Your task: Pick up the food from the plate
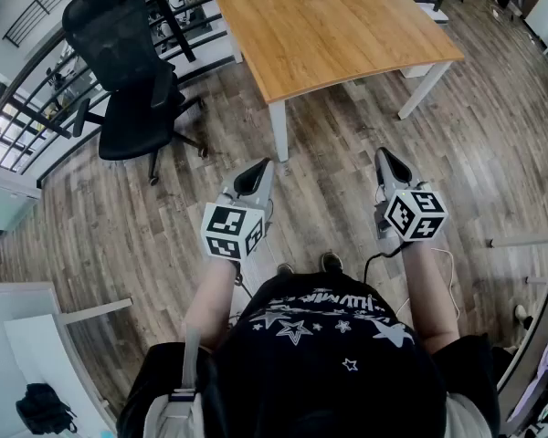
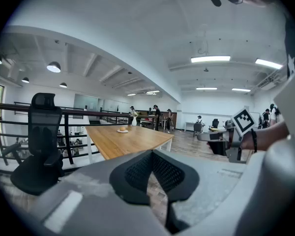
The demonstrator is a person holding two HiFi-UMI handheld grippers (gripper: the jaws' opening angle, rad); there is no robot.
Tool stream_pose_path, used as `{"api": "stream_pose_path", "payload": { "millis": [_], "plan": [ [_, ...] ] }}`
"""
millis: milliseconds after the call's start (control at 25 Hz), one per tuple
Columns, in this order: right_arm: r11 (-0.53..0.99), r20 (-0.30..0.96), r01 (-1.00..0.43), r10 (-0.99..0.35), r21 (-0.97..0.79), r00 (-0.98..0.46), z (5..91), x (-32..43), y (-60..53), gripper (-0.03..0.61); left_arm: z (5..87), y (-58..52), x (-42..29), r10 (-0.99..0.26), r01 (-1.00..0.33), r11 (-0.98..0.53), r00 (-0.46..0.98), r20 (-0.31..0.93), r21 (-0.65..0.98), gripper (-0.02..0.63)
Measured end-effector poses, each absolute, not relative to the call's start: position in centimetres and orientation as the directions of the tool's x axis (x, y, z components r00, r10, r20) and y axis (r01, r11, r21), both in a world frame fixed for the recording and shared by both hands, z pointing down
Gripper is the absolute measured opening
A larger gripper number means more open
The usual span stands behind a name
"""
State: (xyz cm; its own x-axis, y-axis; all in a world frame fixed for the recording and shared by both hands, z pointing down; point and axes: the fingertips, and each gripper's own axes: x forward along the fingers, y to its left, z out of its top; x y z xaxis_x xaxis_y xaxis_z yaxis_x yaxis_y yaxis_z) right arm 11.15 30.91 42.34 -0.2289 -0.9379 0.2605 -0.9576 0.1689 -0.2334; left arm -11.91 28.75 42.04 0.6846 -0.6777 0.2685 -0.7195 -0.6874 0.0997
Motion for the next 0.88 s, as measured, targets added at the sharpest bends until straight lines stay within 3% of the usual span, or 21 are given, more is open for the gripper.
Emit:
{"api": "stream_pose_path", "payload": {
  "millis": [560, 720, 880],
  "plan": [
    [0.210, 0.256, -0.952, -0.930, -0.223, -0.265, 42.1, 6.8, 31.3, 0.000, 42.4, 30.6, -13.9, -0.683, -0.727, -0.679, 0.676, 0.276, 0.102, 0.002],
    [0.162, 0.284, -0.961, -0.932, -0.226, -0.224, 43.5, 7.3, 32.2, 0.000, 43.4, 31.3, -14.7, -0.667, -0.717, -0.689, 0.684, 0.296, 0.104, 0.002],
    [0.082, 0.319, -0.961, -0.933, -0.265, -0.167, 44.9, 7.6, 33.4, 0.002, 44.8, 32.4, -16.0, -0.632, -0.696, -0.684, 0.715, 0.299, 0.219, 0.002]
  ]
}}
